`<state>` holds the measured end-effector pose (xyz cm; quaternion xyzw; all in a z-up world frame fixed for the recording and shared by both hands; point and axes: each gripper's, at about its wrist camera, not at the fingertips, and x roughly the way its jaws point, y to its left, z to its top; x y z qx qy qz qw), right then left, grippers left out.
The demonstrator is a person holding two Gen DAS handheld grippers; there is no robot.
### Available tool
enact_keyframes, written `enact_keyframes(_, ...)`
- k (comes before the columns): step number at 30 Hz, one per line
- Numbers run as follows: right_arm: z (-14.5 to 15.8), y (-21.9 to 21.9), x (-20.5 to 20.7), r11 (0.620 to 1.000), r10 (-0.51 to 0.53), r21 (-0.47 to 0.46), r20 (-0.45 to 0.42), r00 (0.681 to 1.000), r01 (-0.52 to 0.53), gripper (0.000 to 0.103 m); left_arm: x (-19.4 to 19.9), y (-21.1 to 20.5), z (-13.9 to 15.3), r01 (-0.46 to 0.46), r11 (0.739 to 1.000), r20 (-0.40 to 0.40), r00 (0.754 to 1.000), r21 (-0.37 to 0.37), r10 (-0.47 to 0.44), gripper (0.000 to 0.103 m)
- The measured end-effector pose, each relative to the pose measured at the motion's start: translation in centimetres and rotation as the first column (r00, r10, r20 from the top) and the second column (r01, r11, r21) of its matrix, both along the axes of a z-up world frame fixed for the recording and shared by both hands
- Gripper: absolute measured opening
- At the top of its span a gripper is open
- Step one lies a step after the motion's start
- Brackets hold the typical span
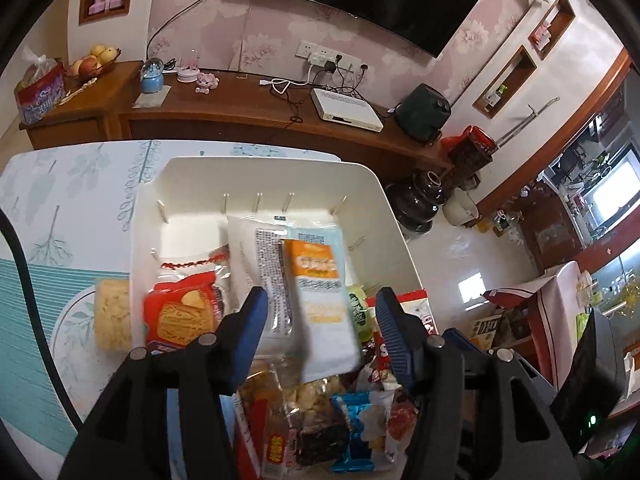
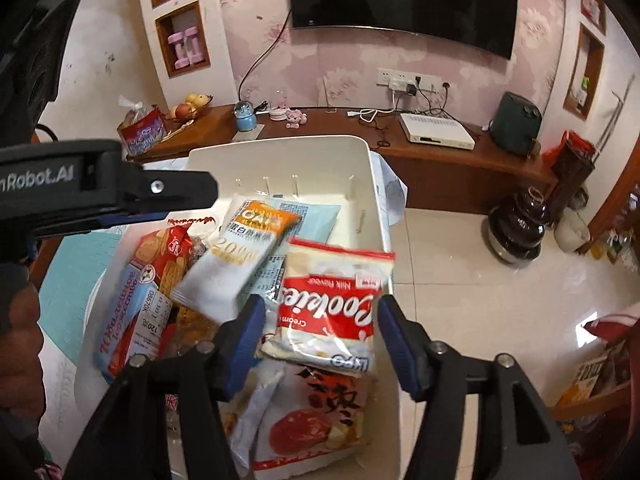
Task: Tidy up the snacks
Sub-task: 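Move the left tool to the clear bag of crackers and grasp it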
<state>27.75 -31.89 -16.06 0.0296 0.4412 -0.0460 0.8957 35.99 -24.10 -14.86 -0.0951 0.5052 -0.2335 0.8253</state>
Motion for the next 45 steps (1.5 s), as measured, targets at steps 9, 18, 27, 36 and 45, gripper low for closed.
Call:
enact_keyframes(9, 0.3, 0.7, -1.2, 0.999, -0.049, 0.023, -0.004, 0.999, 0.049, 0.073, -0.8, 4.6, 2.0, 0.006, 1.000, 0.029, 1.000, 0.016, -0.007, 0.055)
enact_keyframes(18, 1.0, 4.5, -2.3, 0.995, -0.088, 0.038, -0.026, 0.996, 0.089, 0.078, -0.7, 9.3, 3.0, 0.061, 0.993, 0.027, 0.998, 0.097, -0.064, 0.056)
enact_keyframes(27, 1.1, 8.3, -4.6, 0.980, -0.173, 0.095, -0.039, 0.984, 0.176, 0.082, 0.3, 11.8, 3.0, 0.271, 0.920, 0.047, 0.954, 0.285, -0.295, 0.065)
enact_keyframes(36, 0.7, 11.0, -5.9, 0.960, -0.258, 0.100, -0.059, 0.964, 0.263, 0.085, 1.8, 12.0, 1.2, 0.543, 0.719, 0.007, 0.796, 0.434, -0.605, 0.077)
enact_keyframes(45, 1.0, 12.5, -6.3, 0.940, -0.328, 0.086, -0.023, 0.944, 0.329, 0.085, 4.0, 10.8, -3.0, 0.779, 0.502, -0.079, 0.566, 0.376, -0.820, 0.094)
